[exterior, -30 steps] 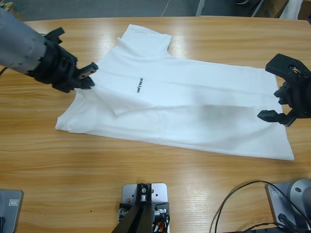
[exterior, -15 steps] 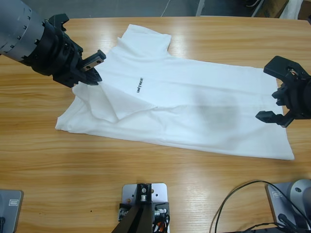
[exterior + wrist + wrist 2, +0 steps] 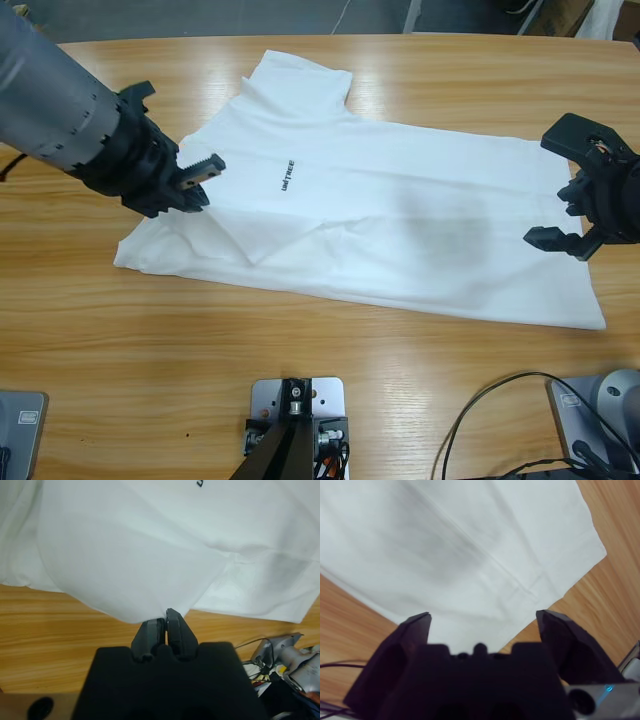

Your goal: Fold clothes

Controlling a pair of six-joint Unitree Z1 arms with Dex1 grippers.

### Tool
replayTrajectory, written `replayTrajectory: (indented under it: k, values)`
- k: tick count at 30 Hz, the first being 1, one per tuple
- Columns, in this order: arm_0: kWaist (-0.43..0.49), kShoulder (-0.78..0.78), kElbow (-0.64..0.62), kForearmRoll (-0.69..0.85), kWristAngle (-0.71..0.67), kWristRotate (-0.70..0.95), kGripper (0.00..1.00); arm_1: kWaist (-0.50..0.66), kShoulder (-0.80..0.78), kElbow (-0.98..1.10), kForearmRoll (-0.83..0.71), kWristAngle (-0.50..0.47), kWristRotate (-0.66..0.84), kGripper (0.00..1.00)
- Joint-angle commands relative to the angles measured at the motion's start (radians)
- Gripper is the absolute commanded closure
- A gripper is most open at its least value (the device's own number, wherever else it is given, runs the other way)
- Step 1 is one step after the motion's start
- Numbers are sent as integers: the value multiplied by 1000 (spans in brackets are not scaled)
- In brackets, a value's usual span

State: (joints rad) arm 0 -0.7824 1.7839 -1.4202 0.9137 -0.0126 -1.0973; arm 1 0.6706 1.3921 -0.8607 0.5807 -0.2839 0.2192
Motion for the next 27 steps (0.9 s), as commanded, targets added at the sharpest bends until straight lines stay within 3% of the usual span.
replayTrajectory:
  k: [1,7,10,14,16,20,23,27]
  values:
    - [-17,79,28,1,5,1,32,-6,-12,36,-5,-15,9,151]
    - [-29,23,45,50,33,124,58,-6,-10,35,-7,-15,9,151]
    - [-29,43,41,45,61,173,219,-6,-14,35,-6,-15,9,151]
    - [-29,130,37,18,79,278,332,-6,-33,30,6,-24,21,151]
    - [-29,134,66,-53,79,397,466,-6,-54,22,14,-20,70,151]
    - [-28,135,64,-98,48,698,460,-6,-38,6,61,-19,187,126]
    - [13,127,96,-97,55,689,358,-16,30,-28,146,-27,252,78]
    - [49,142,143,-149,74,644,363,-65,124,-86,267,-28,442,13]
